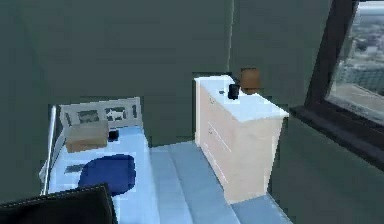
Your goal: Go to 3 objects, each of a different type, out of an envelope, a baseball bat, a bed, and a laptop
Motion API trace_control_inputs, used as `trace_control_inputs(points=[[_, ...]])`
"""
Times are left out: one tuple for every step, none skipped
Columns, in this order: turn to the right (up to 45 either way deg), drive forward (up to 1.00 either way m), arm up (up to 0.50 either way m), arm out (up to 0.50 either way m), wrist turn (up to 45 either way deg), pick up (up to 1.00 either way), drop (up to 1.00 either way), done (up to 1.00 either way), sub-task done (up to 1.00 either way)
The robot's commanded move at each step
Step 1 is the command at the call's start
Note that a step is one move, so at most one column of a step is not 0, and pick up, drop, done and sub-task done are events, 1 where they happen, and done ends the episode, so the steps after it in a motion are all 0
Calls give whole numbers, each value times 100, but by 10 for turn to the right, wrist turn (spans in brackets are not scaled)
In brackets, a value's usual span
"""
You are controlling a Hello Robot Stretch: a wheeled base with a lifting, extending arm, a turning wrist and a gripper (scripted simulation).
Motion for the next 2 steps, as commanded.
trace_control_inputs(points=[[0,5,0,0,0,0,0,0,0],[-300,0,0,0,0,0,0,0,0]])
